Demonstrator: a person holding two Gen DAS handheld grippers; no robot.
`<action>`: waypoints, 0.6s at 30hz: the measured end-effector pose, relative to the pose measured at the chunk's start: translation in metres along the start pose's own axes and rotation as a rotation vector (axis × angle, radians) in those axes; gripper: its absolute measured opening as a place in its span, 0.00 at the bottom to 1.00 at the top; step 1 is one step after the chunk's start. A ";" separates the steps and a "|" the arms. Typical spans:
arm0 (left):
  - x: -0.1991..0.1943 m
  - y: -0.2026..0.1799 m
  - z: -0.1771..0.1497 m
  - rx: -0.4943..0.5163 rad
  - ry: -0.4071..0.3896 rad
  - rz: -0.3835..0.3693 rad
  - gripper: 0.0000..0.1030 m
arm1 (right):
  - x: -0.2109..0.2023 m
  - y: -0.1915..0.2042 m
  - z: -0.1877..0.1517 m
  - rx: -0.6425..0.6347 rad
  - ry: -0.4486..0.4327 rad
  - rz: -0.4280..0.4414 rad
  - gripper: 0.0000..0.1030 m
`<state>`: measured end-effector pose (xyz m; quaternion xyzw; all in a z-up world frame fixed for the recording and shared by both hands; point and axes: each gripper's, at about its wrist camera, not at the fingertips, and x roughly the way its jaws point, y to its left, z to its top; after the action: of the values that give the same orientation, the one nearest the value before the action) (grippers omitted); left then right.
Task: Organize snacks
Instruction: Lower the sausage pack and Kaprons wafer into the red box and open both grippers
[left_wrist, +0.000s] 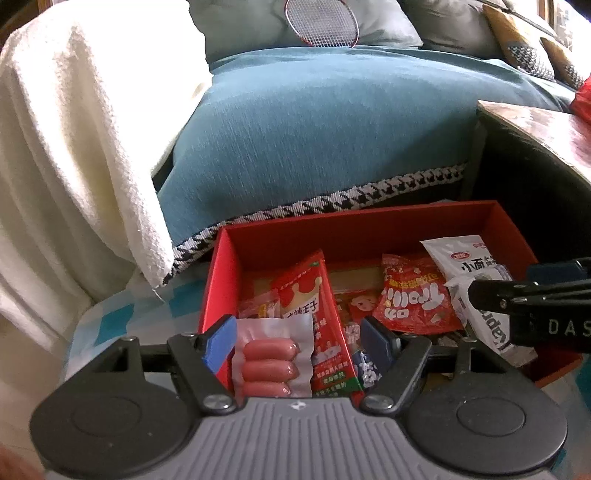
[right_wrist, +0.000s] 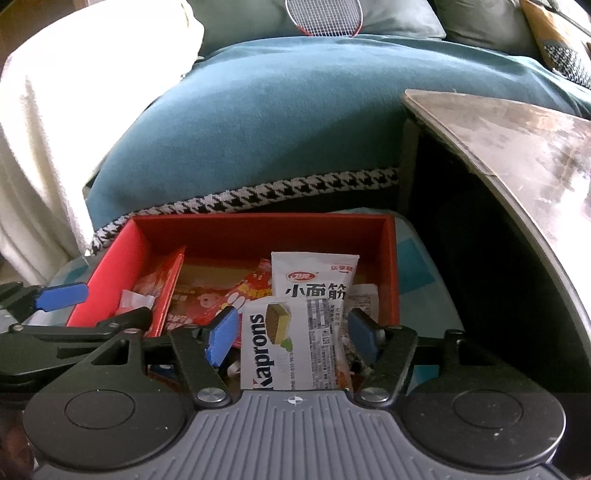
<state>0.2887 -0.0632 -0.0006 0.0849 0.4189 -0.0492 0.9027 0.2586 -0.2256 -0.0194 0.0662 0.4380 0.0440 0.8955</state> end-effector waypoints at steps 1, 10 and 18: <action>-0.002 0.000 0.000 0.000 -0.002 0.000 0.66 | -0.001 0.000 0.000 0.002 -0.002 0.001 0.71; -0.016 0.012 -0.009 -0.047 0.013 -0.007 0.67 | -0.015 0.003 -0.006 0.002 -0.008 -0.001 0.74; -0.033 0.019 -0.022 -0.086 0.014 -0.019 0.67 | -0.024 0.012 -0.016 -0.007 0.002 0.018 0.78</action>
<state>0.2546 -0.0395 0.0127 0.0422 0.4275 -0.0390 0.9022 0.2309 -0.2156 -0.0086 0.0667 0.4382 0.0535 0.8948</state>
